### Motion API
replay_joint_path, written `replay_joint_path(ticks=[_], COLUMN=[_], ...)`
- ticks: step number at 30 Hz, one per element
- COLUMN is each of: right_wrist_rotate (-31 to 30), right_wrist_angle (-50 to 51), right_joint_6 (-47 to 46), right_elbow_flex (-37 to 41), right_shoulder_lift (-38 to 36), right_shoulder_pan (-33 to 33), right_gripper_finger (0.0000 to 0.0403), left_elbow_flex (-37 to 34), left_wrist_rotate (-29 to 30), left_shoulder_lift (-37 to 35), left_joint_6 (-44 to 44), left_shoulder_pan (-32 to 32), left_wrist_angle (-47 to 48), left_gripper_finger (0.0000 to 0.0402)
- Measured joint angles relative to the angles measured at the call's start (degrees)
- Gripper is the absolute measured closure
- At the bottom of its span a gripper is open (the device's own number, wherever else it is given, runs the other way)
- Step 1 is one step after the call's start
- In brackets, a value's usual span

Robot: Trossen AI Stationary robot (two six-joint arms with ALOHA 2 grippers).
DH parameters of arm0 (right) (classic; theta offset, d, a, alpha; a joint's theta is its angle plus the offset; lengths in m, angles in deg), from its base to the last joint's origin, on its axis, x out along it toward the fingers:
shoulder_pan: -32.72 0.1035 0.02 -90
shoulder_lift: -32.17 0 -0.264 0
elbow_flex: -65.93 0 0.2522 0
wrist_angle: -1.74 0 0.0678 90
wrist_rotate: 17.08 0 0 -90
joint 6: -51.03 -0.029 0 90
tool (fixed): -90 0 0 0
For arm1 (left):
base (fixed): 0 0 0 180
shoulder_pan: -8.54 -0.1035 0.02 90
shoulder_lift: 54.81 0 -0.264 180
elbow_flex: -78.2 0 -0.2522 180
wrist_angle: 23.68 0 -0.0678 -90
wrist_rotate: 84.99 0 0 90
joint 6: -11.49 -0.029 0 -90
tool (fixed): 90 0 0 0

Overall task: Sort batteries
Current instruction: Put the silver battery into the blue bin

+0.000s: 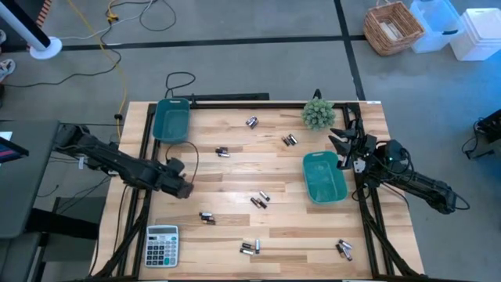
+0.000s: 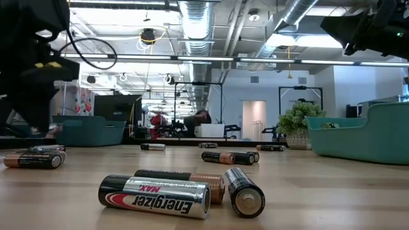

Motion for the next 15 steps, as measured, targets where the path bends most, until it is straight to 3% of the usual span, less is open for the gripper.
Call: replay_joint_path(ticks=[15], right_wrist_rotate=[0.00], right_wrist_angle=[-0.07], right_joint_6=[-0.01], right_elbow_flex=[0.00], right_shoulder_lift=[-0.01], right_shoulder_pan=[0.00], right_gripper_finger=[0.0275], left_elbow_flex=[0.58], left_wrist_rotate=[12.12], left_shoulder_lift=[-10.01], left_joint_6=[-8.50], left_shoulder_pan=[-4.10], left_wrist_angle=[-3.25], left_gripper_finger=[0.0360])
